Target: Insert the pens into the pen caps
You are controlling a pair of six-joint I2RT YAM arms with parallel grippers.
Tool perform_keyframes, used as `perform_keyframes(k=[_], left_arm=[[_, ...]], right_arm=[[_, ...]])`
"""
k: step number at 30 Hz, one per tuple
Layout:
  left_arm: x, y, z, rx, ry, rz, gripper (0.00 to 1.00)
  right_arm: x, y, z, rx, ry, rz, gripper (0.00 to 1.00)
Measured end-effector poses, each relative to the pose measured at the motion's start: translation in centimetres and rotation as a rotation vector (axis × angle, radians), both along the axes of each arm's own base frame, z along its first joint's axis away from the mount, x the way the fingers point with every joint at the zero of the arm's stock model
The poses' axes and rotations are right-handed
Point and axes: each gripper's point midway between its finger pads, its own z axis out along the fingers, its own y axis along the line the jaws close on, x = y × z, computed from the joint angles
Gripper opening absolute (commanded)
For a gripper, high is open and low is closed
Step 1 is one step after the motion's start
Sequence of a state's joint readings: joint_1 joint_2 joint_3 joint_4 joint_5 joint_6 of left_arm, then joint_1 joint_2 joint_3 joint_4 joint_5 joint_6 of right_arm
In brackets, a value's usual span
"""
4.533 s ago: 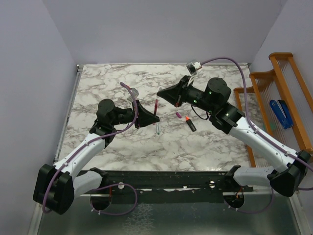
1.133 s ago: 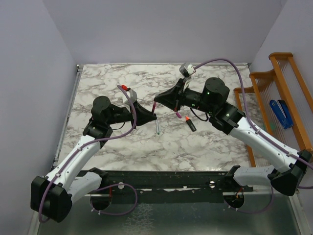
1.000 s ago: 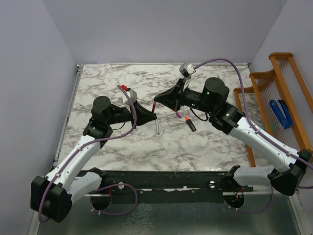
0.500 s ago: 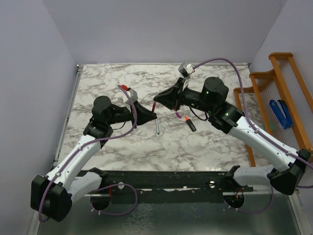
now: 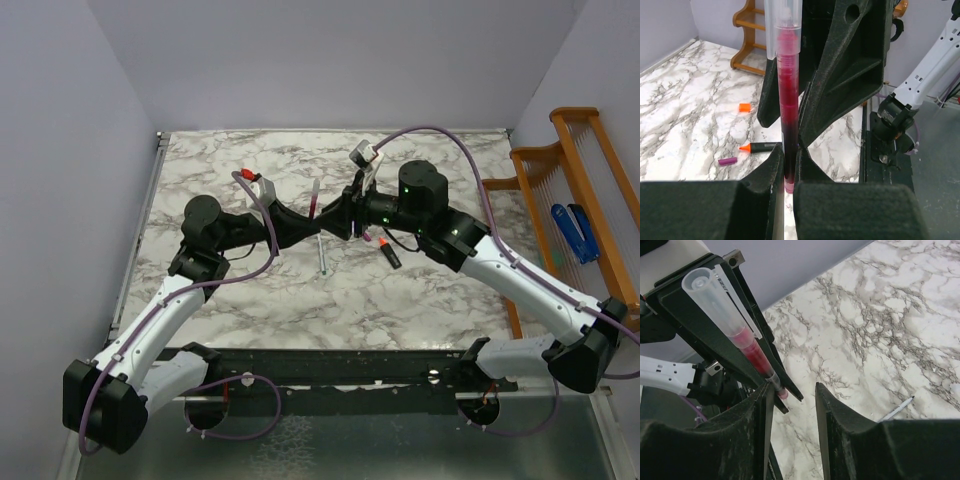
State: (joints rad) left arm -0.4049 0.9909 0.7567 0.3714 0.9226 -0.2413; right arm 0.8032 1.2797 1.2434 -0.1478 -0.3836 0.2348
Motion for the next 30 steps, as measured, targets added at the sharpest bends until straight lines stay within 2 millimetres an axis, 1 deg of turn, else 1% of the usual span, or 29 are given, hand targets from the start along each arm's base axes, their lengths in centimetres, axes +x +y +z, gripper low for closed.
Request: perform_keyframes(k=[2, 5, 7, 10, 15, 18, 20, 23, 30], left_arm=[[0.0, 0.0, 0.0, 0.0, -0.001, 0.0, 0.0], [0.0, 0.0, 0.0, -0.001, -0.003, 0.0, 0.0], [0.0, 0.0, 0.1, -0.003, -0.007, 0.0, 0.0], [0.0, 0.0, 0.2, -0.003, -0.008, -0.001, 0.0], [0.0, 0.0, 0.2, -0.004, -0.008, 0.0, 0.0], [0.0, 0.0, 0.2, -0.004, -0.007, 0.0, 0.0], [0.0, 0.0, 0.1, -0.003, -0.007, 0.0, 0.0], [0.0, 0.0, 0.1, -0.003, -0.006, 0.0, 0.0], [0.0, 0.0, 0.0, -0.002, -0.005, -0.001, 0.0]], right_arm=[[0.0, 0.0, 0.0, 0.0, -0.001, 0.0, 0.52], [-0.2, -0.1, 0.2, 0.004, -0.004, 0.005, 0.73], [-0.5, -0.3, 0.4, 0.008, -0.016, 0.009, 0.78], [-0.9, -0.9, 1.4, 0.033, -0.055, 0.012, 0.79], [-1.4, -1.3, 4.8, 0.131, -0.152, 0.014, 0.79], [-1.3, -1.1, 6.3, 0.18, -0.191, 0.013, 0.78], [-1.1, -0.8, 6.8, 0.199, -0.203, 0.013, 0.78], [-0.5, -0.1, 6.9, 0.21, -0.207, 0.02, 0.77], [0.5, 1.3, 6.0, 0.201, -0.196, 0.032, 0.77]])
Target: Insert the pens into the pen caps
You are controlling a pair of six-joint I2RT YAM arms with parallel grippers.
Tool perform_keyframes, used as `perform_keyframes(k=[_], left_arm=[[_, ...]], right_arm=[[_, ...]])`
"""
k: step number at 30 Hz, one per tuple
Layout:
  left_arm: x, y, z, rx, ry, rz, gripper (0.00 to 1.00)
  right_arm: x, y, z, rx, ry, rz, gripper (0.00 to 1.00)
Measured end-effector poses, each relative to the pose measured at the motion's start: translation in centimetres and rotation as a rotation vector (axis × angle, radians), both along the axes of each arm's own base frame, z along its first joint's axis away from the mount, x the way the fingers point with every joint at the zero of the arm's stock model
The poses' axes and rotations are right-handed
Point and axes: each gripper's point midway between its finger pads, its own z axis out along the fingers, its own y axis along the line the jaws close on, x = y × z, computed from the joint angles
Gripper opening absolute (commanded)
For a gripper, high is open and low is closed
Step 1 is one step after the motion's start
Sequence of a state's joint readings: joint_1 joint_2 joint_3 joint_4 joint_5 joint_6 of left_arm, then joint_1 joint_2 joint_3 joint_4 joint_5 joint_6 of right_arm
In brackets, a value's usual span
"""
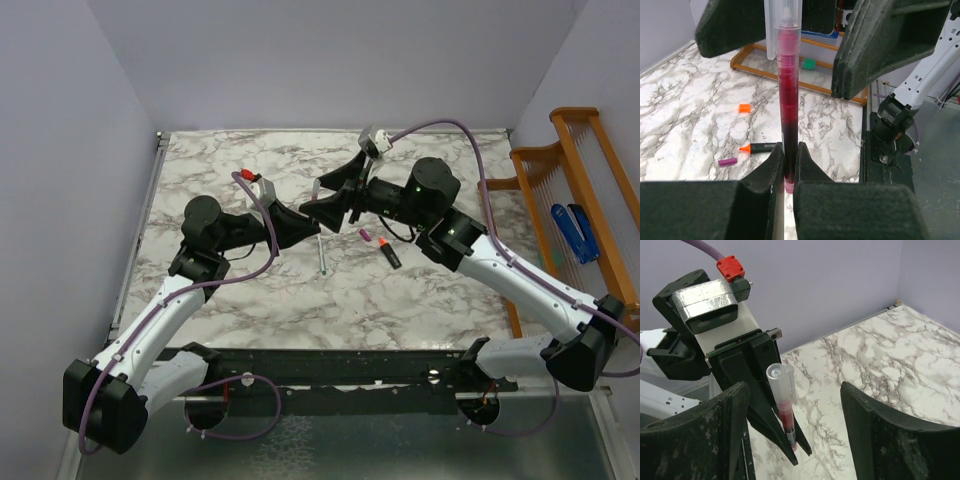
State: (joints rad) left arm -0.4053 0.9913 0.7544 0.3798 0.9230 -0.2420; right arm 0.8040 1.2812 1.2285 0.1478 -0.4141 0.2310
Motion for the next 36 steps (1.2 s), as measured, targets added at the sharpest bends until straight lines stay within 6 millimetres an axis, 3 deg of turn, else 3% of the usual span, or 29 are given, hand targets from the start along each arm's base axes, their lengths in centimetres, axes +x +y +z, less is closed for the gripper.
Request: perform_keyframes(k=[6, 12, 21, 22, 25, 27, 36], left_arm=[[0.1, 0.0, -0.3, 0.004, 0.007, -0.001, 0.0], [0.1, -0.1, -0.6, 0.007, 0.015, -0.001, 0.0], [0.2, -0.1, -0.8, 0.012, 0.013, -0.001, 0.0], [0.2, -0.1, -0.8, 0.012, 0.011, -0.001, 0.0], [0.2, -0.1, -0.8, 0.014, 0.009, 0.0, 0.0], [0.2, -0.1, -0.9, 0.015, 0.009, 0.0, 0.0], [0.2, 0.0, -1.1, 0.022, 0.015, 0.003, 0.0]], right_arm=[[0.6, 0.7, 1.3, 0.016, -0.034, 0.004, 0.75], [0.6, 1.0, 2.3, 0.03, -0.061, 0.018, 0.59], [0.8, 1.2, 1.8, 0.022, -0.054, 0.023, 0.43], [0.8, 1.3, 1.8, 0.022, -0.053, 0.023, 0.4], [0.9, 1.3, 1.6, 0.018, -0.051, 0.023, 0.11], [0.9, 1.4, 1.6, 0.018, -0.046, 0.025, 0.01], [0.9, 1.6, 1.1, 0.01, -0.037, 0.029, 0.0]])
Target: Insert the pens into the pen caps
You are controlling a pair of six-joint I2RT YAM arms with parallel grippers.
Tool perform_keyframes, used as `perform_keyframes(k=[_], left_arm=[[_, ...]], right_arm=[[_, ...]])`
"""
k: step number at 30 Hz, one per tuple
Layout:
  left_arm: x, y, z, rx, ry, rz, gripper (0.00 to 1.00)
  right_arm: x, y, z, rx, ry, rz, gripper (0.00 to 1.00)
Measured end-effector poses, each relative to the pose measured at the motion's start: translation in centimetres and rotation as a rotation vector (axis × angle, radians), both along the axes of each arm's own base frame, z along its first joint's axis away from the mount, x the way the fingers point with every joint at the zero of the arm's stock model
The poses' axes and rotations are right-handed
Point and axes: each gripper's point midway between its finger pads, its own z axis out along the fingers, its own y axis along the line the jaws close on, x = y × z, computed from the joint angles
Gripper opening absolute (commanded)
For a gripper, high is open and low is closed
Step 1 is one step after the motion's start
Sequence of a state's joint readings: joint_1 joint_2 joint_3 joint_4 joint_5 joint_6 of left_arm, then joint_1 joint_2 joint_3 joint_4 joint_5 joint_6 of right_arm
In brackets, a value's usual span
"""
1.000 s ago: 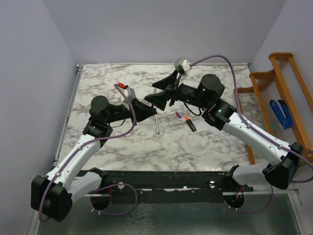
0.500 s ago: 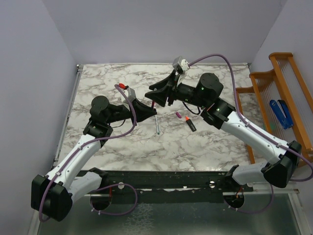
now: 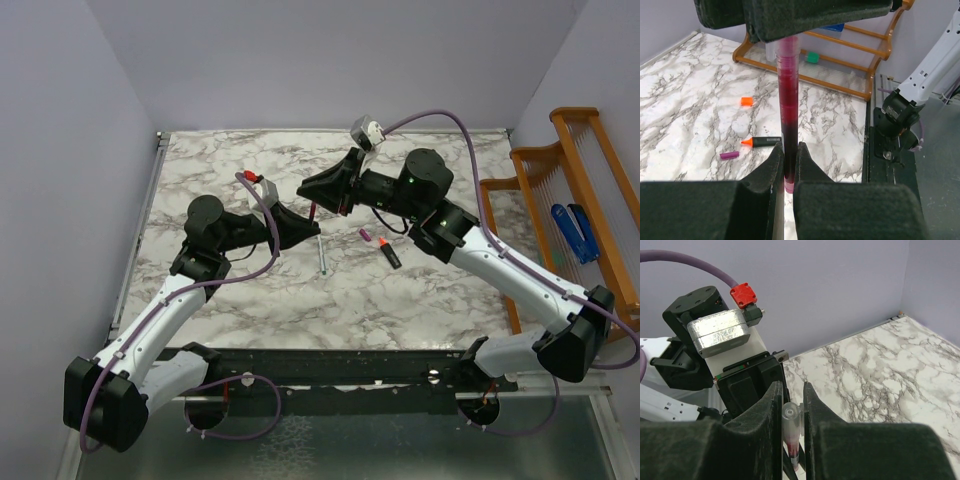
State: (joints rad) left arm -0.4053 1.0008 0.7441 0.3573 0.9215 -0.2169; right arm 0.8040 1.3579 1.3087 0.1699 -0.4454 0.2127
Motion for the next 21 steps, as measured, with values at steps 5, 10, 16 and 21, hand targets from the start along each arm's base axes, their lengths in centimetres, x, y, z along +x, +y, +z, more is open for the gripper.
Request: perform_keyframes(k=[5, 10, 16, 21], left_arm=[[0.33, 0.06, 0.2, 0.006, -0.003, 0.016, 0.0], [0.72, 0.08, 0.76, 0.016, -0.001, 0.03, 0.0], [0.95, 0.15, 0.76, 0.028, 0.0, 0.044, 0.0], [1.06, 0.19, 0.54, 0.034, 0.008, 0.052, 0.0]], right_arm=[[-0.05, 0.03, 0.04, 0.002, -0.003, 0.005, 0.0], [0.12, -0.1, 0.35, 0.026, -0.019, 0.0, 0.0], [0.16, -0.24, 0.04, 0.053, -0.025, -0.001, 0.01], [0.19, -0.25, -0.31, 0.069, -0.028, 0.003, 0.01]])
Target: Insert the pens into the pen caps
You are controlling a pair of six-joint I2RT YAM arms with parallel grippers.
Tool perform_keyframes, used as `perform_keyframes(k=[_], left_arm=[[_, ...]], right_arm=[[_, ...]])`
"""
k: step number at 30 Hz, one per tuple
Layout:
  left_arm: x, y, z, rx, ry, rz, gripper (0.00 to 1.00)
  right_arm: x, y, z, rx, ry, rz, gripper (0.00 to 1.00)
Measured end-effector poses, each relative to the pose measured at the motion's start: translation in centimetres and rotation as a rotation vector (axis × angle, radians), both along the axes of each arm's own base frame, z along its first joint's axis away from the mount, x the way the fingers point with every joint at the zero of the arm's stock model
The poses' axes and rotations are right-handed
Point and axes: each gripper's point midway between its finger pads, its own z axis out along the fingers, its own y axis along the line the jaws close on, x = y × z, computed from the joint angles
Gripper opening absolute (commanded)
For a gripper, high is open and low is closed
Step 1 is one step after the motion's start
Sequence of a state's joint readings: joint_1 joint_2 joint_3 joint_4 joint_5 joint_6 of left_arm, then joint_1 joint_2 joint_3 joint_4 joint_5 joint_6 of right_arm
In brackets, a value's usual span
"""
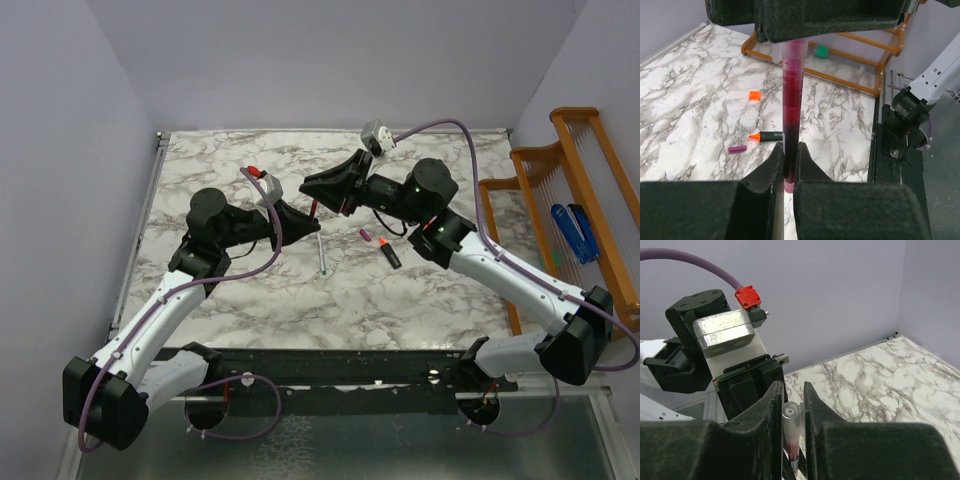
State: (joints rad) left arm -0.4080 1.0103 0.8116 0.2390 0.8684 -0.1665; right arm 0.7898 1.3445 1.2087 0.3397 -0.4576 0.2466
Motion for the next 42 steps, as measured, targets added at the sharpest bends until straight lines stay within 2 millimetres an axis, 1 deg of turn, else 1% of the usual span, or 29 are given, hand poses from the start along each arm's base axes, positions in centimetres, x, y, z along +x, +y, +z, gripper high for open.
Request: perform_keyframes(k=[6, 11, 18, 42], left_arm=[[0.0, 0.0, 0.1, -0.001, -0.002, 0.0, 0.0], [-0.1, -0.1, 0.7, -0.007, -0.007, -0.004, 0.0], [-0.2, -0.2, 0.7, -0.011, 0.003, -0.004, 0.0], [0.3, 0.0, 0.8, -0.008, -0.011, 0.02, 0.0]], right_arm=[[-0.1, -0.2, -0.1, 0.015, -0.007, -0.001, 0.0], [-0.3, -0.4, 0.3, 0.04, -0.02, -0.001, 0.0], [-0.2, -0.3, 0.3, 0.054, -0.022, 0.002, 0.0], [0.0, 0.0, -0.7, 0.062, -0.024, -0.004, 0.0]])
